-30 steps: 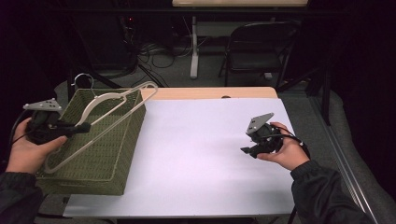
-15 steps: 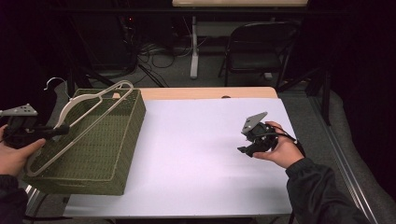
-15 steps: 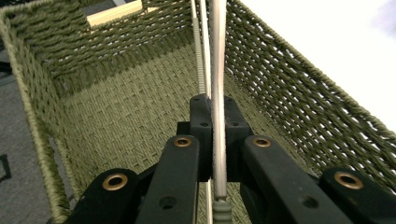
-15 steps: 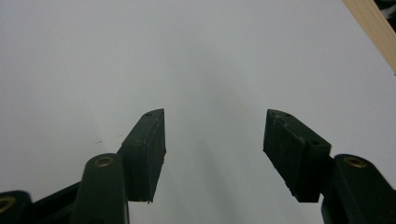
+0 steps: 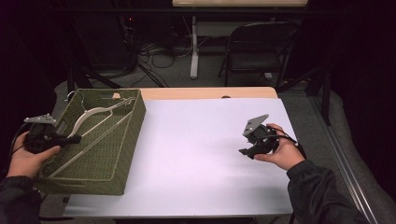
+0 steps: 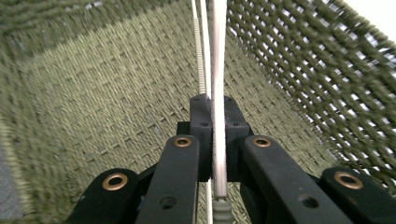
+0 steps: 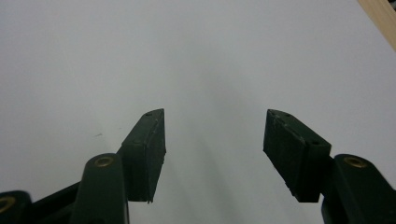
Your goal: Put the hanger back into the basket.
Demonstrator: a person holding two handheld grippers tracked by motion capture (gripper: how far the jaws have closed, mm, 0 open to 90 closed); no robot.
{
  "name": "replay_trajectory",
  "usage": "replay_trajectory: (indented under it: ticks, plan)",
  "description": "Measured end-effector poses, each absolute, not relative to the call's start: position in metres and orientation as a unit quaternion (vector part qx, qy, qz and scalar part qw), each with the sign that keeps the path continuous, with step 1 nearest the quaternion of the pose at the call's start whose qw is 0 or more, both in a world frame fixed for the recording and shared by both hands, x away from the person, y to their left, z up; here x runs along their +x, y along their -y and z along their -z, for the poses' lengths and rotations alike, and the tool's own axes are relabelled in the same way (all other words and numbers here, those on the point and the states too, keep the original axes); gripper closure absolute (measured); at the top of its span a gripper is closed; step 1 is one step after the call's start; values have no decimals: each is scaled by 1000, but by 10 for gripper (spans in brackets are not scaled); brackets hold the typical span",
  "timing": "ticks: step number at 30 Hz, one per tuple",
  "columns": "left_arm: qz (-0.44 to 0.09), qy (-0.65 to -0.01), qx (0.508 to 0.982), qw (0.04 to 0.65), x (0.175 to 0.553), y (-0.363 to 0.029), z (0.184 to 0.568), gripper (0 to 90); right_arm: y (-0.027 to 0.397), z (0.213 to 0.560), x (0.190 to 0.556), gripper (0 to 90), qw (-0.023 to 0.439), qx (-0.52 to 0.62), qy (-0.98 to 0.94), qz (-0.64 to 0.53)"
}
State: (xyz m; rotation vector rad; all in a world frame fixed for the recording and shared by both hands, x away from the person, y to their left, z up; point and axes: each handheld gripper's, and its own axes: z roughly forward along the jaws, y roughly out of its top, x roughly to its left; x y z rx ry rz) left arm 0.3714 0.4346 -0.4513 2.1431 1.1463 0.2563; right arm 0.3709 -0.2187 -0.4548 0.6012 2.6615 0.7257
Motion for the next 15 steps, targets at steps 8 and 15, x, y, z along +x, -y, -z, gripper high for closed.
replay_trajectory:
  ticks: [8, 15]
  plan:
    - [-87, -444, 829, 328, 375, -432, 470, 870, 218, 456, 370, 388, 157, 210, -930, -256]
    - [-83, -452, 836, 300, 376, -430, 479, 868, 219, 457, 369, 388, 157, 208, -930, -258]
